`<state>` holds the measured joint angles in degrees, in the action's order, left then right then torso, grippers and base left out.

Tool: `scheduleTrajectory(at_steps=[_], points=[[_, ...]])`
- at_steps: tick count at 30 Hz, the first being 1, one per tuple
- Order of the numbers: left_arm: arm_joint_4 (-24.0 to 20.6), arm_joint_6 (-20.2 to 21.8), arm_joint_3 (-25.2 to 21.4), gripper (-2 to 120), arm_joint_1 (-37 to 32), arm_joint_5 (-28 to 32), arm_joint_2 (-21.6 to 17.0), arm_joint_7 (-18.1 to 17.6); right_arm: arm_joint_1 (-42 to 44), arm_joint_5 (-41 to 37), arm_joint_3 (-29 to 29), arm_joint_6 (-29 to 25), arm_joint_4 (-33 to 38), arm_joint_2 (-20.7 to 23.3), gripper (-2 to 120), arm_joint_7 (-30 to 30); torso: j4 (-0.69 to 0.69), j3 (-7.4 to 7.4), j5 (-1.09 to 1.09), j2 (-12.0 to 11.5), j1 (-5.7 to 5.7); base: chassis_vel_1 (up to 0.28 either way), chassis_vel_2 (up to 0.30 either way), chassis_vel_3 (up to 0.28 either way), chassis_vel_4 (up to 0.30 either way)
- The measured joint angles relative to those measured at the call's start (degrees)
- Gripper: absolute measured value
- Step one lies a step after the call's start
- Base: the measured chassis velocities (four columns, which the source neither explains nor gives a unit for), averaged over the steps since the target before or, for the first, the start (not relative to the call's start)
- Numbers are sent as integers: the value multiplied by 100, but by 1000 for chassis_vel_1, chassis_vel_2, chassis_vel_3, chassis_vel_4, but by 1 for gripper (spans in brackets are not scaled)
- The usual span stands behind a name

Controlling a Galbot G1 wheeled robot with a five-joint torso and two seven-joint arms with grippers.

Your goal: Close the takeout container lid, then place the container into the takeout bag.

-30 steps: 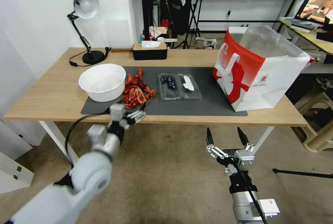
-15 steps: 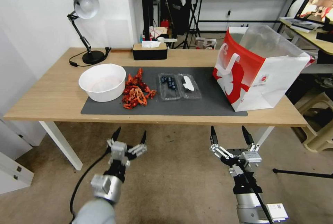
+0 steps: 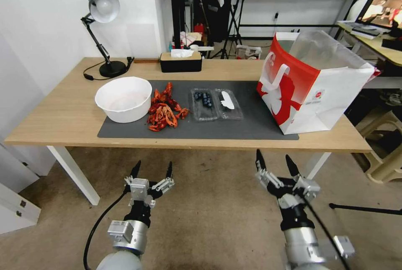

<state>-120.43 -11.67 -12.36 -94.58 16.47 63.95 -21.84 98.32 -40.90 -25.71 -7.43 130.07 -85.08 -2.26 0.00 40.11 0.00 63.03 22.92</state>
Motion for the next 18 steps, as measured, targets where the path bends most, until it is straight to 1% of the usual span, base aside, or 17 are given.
scheduleTrajectory(at_steps=[1, 2, 3, 4, 6, 7, 8, 10, 11, 12, 15, 16, 18], points=[[0, 0, 0, 100, 0, 0, 0, 0, 0, 0, 0, 0, 0, 0, 100, 0, 0, 0, 0, 0, 0, 0, 0, 0, 0], [0, 0, -15, 100, -1, 14, 8, 0, -143, -283, 18, 71, -16, 54, 100, 66, 1, 0, 1, 0, 0, 0, 0, 0, 0], [1, 0, -47, 100, -1, 28, 25, 1, -390, -780, 63, 171, -66, 147, 100, 181, 0, 0, 0, 0, 0, 0, 0, 0, 0], [1, 0, -47, 100, -1, 28, 25, 1, -390, -780, 63, 171, -66, 147, 100, 181, 0, 0, 0, 0, 0, 0, 0, 0, 0], [0, 3, -118, 100, -26, 44, 39, 17, -798, -1566, 146, 267, -192, 304, 100, 392, 0, 0, 1, -1, 0, 0, 0, 0, 0], [0, 3, -118, 100, -26, 44, 39, 17, -798, -1566, 146, 267, -192, 304, 100, 392, 0, 0, 1, -1, 0, 0, 0, 0, 0], [-3, 7, -162, 100, -54, 54, 43, 39, -958, -1935, 209, 287, -260, 387, 100, 495, 0, 0, 0, -1, 0, 0, 0, 0, 0], [-7, 12, -207, 100, -93, 70, 47, 59, -1182, -2380, 304, 318, -369, 475, 100, 656, 0, 0, 0, -1, 0, 0, 0, 0, 0], [-18, 16, -244, 100, -137, 84, 59, 65, -1425, -2786, 389, 389, -476, 529, 100, 879, -1, 0, 0, -1, 0, 0, 0, 0, 0], [-18, 16, -244, 100, -137, 84, 59, 65, -1425, -2786, 389, 389, -476, 529, 100, 879, -1, 0, 0, -1, 0, 0, 0, 0, 0], [-19, 18, -299, 100, -179, 93, 105, 66, -1933, -3509, 500, 676, -659, 522, 100, 1406, -1, 0, 0, -1, 0, 0, 0, 0, 0], [-19, 18, -299, 100, -179, 93, 105, 66, -1933, -3509, 500, 676, -659, 522, 100, 1406, -1, 0, 0, -1, 0, 0, 0, 0, 0], [-20, 21, -325, 100, -200, 89, 144, 65, -2300, -3821, 626, 830, -856, 450, 100, 1775, 1, 0, 0, -1, 1, 0, 0, 0, 0]])
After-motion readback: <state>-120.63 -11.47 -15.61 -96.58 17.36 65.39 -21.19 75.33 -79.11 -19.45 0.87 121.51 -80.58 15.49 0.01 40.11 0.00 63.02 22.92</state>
